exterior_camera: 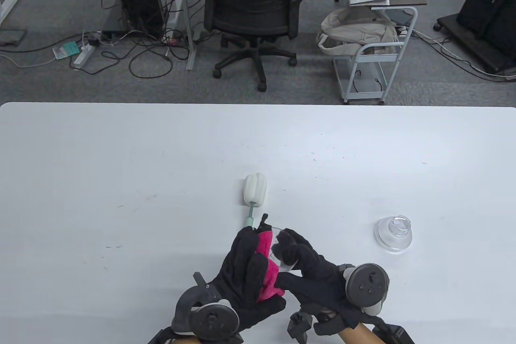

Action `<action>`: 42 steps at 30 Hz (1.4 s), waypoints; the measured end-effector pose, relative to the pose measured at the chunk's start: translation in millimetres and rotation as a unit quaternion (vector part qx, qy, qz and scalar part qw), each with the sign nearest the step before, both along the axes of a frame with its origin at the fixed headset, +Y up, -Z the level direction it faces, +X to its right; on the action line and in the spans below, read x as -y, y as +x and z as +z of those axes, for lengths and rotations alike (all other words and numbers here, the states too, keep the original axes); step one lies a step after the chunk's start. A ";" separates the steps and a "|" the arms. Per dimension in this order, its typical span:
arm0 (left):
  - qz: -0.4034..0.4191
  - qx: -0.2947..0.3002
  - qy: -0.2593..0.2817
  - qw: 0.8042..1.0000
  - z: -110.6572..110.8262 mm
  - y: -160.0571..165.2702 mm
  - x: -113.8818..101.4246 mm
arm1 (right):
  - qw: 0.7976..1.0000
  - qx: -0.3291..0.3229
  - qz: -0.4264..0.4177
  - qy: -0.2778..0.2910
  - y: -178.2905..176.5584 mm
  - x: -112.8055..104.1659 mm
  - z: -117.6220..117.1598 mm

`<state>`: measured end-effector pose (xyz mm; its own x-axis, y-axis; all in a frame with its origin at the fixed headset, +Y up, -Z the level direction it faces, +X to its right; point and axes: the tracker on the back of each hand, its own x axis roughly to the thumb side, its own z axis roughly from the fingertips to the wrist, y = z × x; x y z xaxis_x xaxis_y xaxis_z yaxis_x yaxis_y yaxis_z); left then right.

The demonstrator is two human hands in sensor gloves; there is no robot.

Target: Brush the shaker cup with the cup brush

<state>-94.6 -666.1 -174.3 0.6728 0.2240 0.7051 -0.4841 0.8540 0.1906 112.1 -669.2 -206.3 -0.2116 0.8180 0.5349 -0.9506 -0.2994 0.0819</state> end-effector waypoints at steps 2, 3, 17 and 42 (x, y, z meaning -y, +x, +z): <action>-0.010 -0.056 0.037 0.998 0.1 -0.7 -0.9 | 1.000 -0.016 -0.014 0.002 -2.0 -3.0 4.7; 0.008 -0.057 0.031 0.998 -0.8 -3.1 -1.9 | 1.000 -0.021 -0.013 0.014 -1.9 -4.1 6.1; 0.009 -0.064 0.098 0.993 14.9 -6.9 -11.5 | 0.994 -0.107 0.006 -0.022 -19.4 0.3 7.8; 0.063 -0.036 0.006 0.997 2.9 -14.1 -3.3 | 0.993 -0.118 0.023 -0.023 -17.2 -3.2 8.7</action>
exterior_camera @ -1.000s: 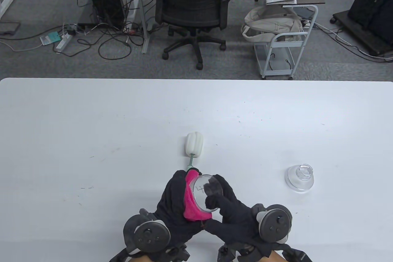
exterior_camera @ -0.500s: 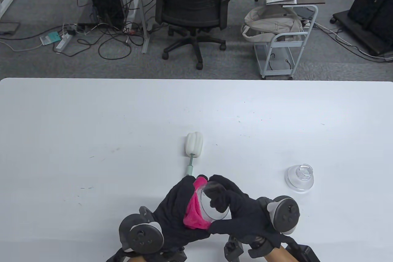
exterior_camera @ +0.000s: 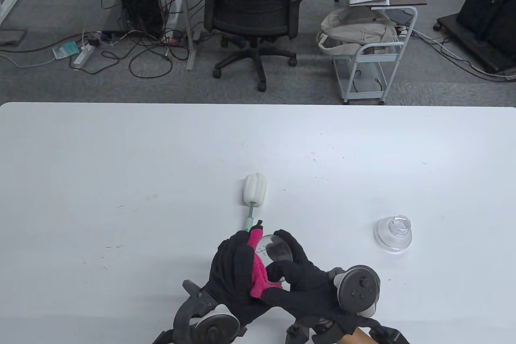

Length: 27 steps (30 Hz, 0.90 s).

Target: Brush the shaker cup with the cup brush

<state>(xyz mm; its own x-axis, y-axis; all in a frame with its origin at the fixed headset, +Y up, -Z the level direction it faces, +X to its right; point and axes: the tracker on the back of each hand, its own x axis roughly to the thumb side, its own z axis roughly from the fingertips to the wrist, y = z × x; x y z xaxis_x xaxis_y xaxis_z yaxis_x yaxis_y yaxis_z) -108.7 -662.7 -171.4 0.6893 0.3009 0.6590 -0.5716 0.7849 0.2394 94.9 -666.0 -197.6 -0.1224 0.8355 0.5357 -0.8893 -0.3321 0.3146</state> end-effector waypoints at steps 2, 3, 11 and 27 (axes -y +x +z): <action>0.025 0.036 -0.027 0.999 -4.4 -1.7 0.1 | 1.000 -0.002 -0.004 0.003 4.1 -0.7 -3.7; 0.034 0.054 -0.041 0.997 -6.3 -1.7 -0.1 | 1.000 0.003 -0.012 0.007 7.4 -2.1 -5.6; 0.138 0.181 -0.218 0.949 -33.6 -11.0 12.6 | 0.998 0.013 -0.053 0.031 31.6 -18.9 -14.4; 0.347 0.442 -0.589 0.580 -57.4 -18.6 61.7 | 0.969 -0.070 0.137 0.195 23.7 -42.9 4.2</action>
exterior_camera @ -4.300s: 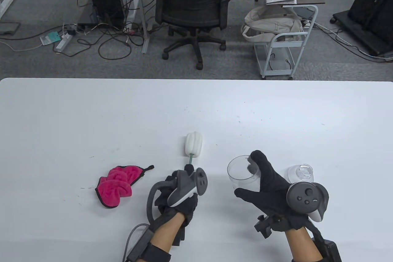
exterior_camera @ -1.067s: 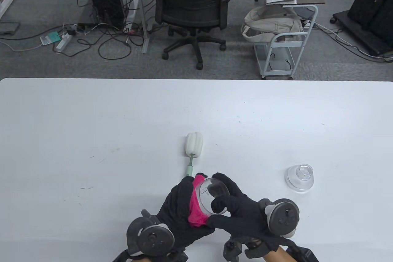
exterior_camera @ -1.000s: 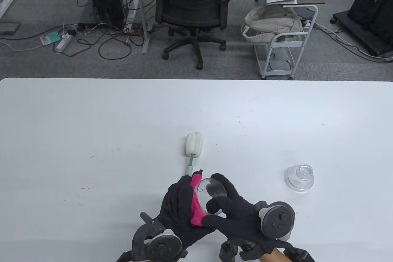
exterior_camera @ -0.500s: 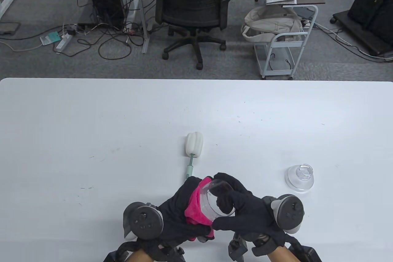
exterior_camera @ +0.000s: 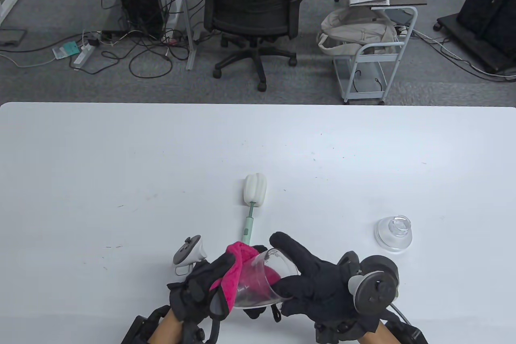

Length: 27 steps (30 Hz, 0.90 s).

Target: Brush the shaker cup with the cup brush

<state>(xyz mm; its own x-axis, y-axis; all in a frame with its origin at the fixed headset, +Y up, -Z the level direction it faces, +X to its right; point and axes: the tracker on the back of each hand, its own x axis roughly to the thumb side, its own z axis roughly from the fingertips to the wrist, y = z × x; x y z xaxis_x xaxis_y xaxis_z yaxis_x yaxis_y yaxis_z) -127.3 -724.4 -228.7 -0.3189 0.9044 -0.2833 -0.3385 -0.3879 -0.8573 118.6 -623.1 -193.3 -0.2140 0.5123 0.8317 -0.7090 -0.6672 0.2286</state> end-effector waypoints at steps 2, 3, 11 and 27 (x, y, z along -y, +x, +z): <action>0.000 0.007 0.004 1.000 0.9 2.8 1.4 | 0.998 -0.029 -0.003 -0.056 0.9 1.1 -2.5; 0.004 0.013 0.004 1.000 1.5 5.1 2.9 | 0.995 -0.042 -0.002 -0.089 1.7 3.1 -5.8; 0.082 0.041 -0.017 0.996 6.7 19.9 5.3 | 0.991 -0.030 0.038 -0.121 -5.8 18.8 -13.9; 0.221 -0.171 -0.016 0.960 13.8 21.2 -2.9 | 0.953 0.194 -0.033 0.232 -24.4 22.9 14.1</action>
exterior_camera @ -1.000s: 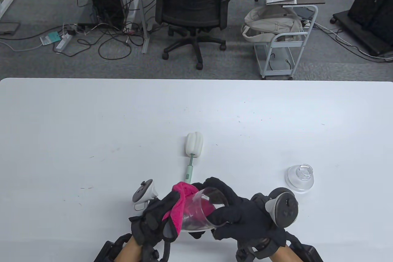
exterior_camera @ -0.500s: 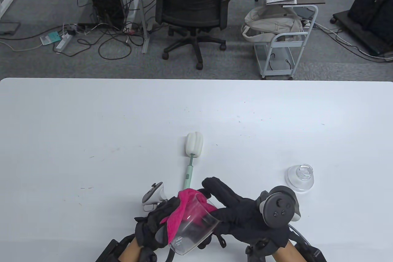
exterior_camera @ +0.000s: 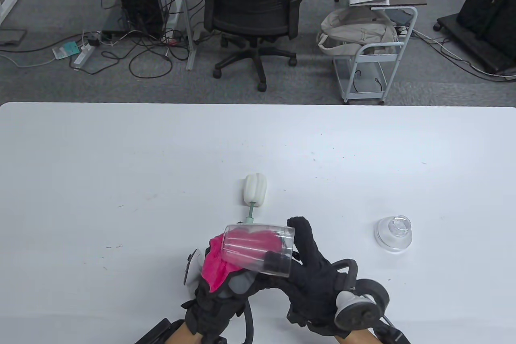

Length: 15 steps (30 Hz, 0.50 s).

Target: Brush the shaker cup with the cup brush

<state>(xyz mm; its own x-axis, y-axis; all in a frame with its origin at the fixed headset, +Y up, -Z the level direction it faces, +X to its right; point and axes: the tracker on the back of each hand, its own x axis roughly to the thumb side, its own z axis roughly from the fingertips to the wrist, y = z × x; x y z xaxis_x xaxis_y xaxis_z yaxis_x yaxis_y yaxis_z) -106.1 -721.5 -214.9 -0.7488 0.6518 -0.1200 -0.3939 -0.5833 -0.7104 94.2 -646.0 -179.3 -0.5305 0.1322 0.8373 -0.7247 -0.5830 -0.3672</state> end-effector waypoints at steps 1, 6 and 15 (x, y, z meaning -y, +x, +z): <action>-0.014 -0.028 0.005 1.000 -0.2 -2.1 -1.2 | 0.996 0.035 0.053 0.063 -3.7 -1.9 5.8; -0.143 -0.119 0.056 0.981 7.4 -2.7 -10.7 | 0.977 0.087 0.140 0.134 -30.4 -4.0 19.6; -0.535 -0.269 0.234 0.766 32.2 -6.2 -45.9 | 0.969 0.015 -0.061 -0.239 -7.4 1.8 -13.0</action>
